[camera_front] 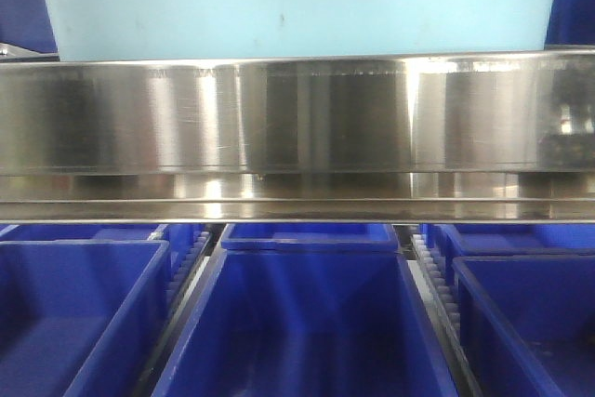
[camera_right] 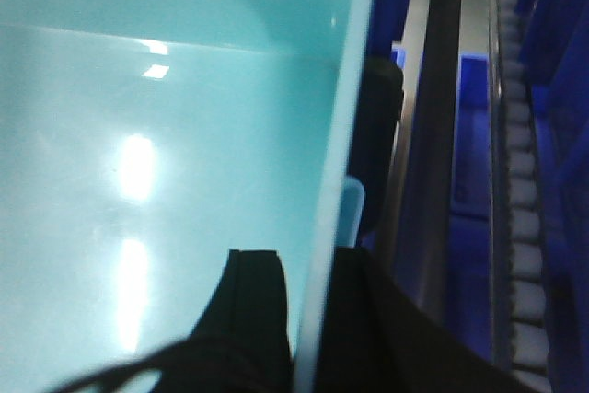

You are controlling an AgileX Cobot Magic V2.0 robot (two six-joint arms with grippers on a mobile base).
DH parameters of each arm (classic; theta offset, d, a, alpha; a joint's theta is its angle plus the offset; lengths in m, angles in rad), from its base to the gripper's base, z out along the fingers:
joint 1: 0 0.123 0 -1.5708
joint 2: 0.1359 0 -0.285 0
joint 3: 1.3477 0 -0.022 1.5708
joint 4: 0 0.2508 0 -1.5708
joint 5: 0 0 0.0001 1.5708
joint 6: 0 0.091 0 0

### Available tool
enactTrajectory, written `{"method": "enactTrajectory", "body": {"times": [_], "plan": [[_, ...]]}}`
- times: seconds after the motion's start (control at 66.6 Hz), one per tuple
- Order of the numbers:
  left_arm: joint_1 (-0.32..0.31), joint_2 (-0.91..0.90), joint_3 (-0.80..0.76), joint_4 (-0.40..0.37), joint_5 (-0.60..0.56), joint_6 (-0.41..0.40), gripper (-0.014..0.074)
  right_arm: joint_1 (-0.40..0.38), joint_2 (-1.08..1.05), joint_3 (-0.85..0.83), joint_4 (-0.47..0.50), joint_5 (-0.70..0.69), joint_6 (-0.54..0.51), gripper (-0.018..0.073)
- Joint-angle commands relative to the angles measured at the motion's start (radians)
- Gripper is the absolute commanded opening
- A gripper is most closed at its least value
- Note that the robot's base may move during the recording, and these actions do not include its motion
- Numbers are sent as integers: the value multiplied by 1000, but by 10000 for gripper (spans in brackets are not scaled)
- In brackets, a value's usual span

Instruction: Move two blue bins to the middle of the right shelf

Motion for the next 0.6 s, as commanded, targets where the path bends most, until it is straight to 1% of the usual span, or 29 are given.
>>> {"method": "enactTrajectory", "body": {"times": [0.0,0.18,0.345,0.51,0.585], "plan": [[-7,16,-14,-47,-5,16,-111,-1,7,13,10,-18,-16,-152],[-7,53,-12,-43,52,16,-111,-1,17,89,10,-26,-16,-152],[-7,62,-12,-43,54,16,-111,-1,17,142,8,-42,-16,-152],[-7,66,-12,-43,54,17,-111,-1,17,147,7,-51,-16,-152],[-7,69,-12,-43,54,19,-96,-1,17,147,7,-51,-16,-150]]}}
